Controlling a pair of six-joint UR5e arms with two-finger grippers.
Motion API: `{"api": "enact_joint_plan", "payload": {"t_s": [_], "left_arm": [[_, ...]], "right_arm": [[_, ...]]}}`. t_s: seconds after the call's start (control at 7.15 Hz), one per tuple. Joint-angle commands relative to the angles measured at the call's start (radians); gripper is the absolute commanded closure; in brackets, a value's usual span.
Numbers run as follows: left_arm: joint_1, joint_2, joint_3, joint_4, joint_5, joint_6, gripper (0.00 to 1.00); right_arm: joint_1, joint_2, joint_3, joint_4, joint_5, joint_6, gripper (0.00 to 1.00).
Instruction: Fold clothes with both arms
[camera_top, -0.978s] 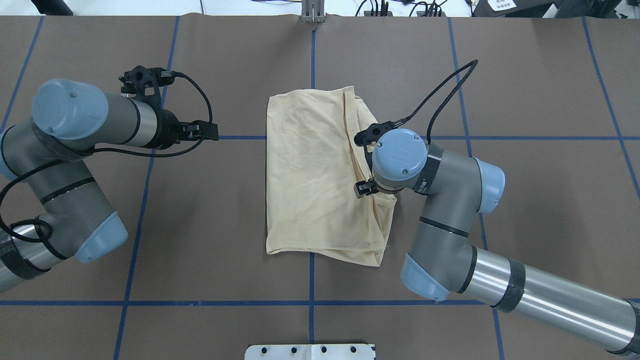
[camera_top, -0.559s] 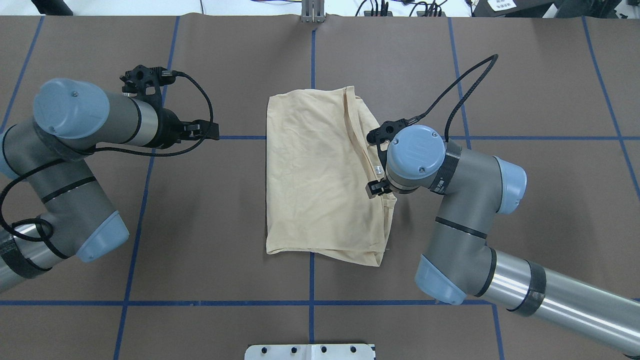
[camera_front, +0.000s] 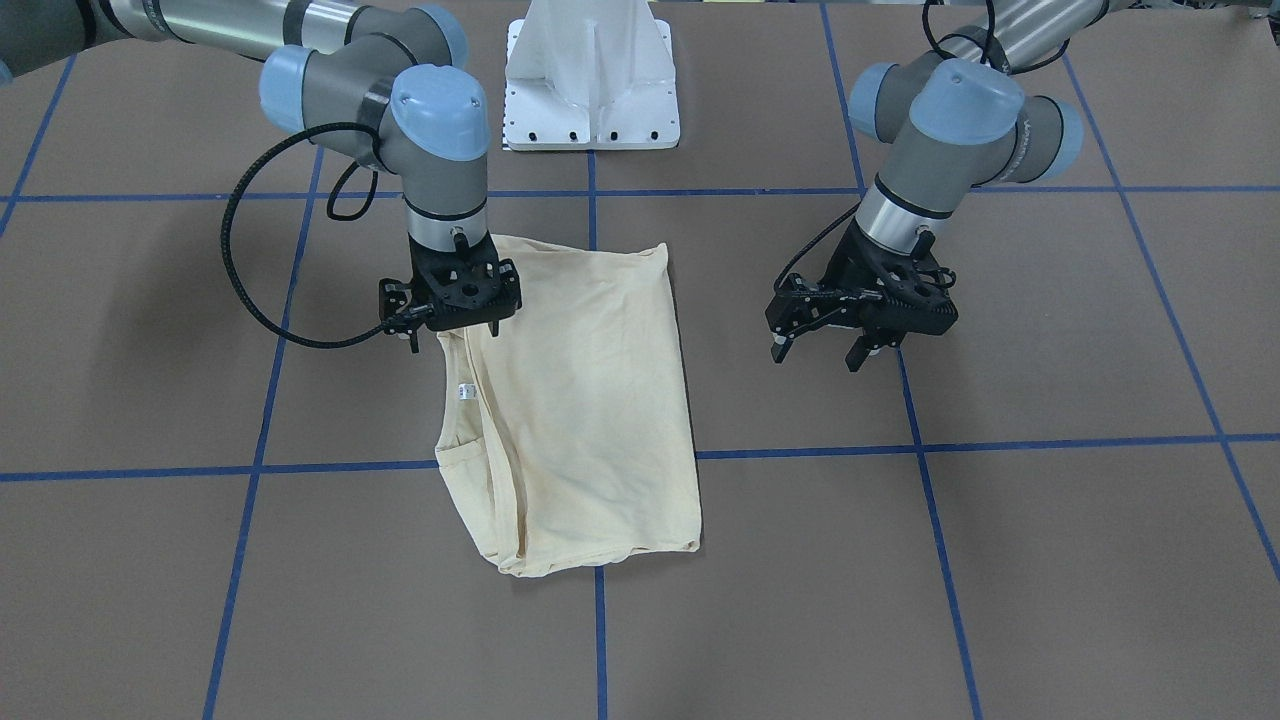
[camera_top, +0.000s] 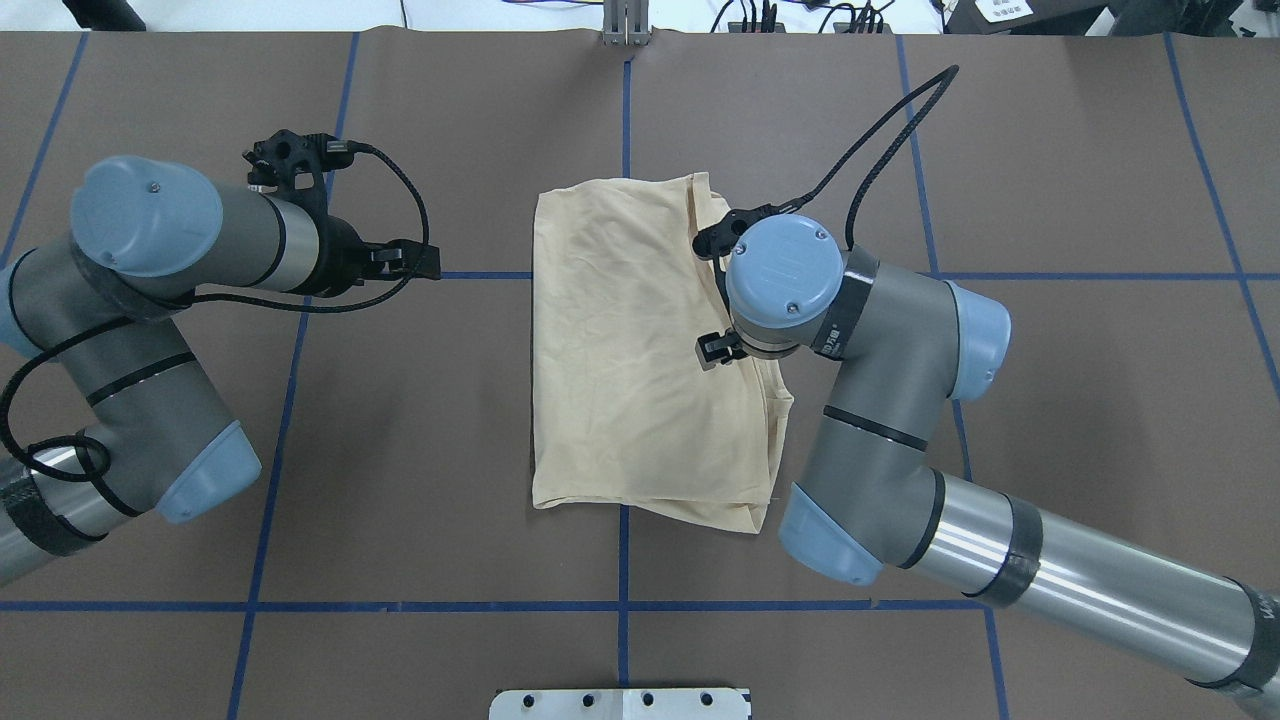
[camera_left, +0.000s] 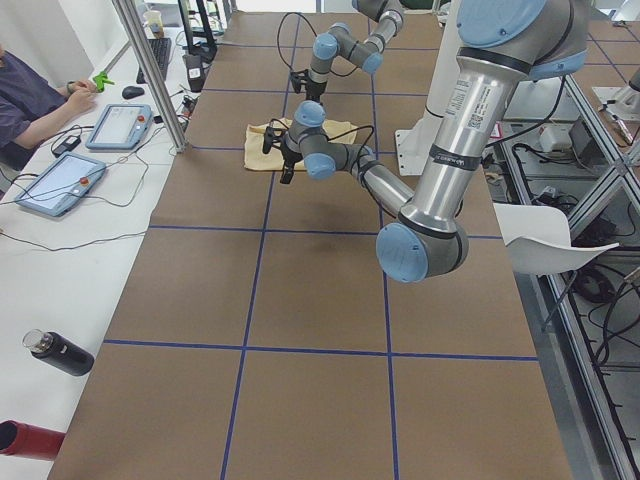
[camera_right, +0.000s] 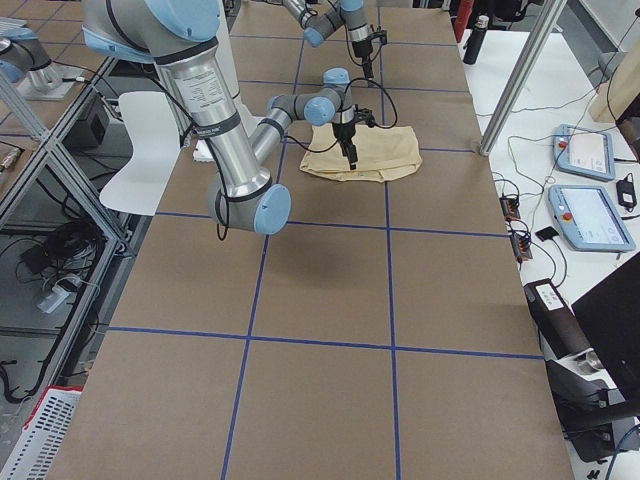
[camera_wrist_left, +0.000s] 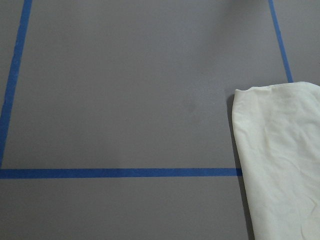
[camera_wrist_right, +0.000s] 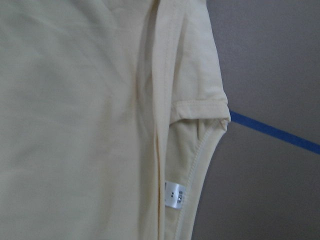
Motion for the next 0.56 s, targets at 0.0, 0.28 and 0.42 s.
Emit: {"api": "enact_joint_plan", "payload": {"t_s": [0.0, 0.28, 0.42], "left_arm": [[0.000, -0.001, 0.005, -0.010, 0.000, -0.003, 0.01], [0.000, -0.001, 0.009, -0.010, -0.002, -0.003, 0.01], [0.000, -0.001, 0.014, -0.011, -0.002, -0.003, 0.01]], "right_arm": [[0.037, 0.084, -0.163, 0.137, -0.025, -0.005, 0.00], [0.052, 0.129, -0.260, 0.156, -0.050, -0.028, 0.00], [0.066, 0.129, -0.297, 0.179, -0.052, -0.040, 0.00]]}}
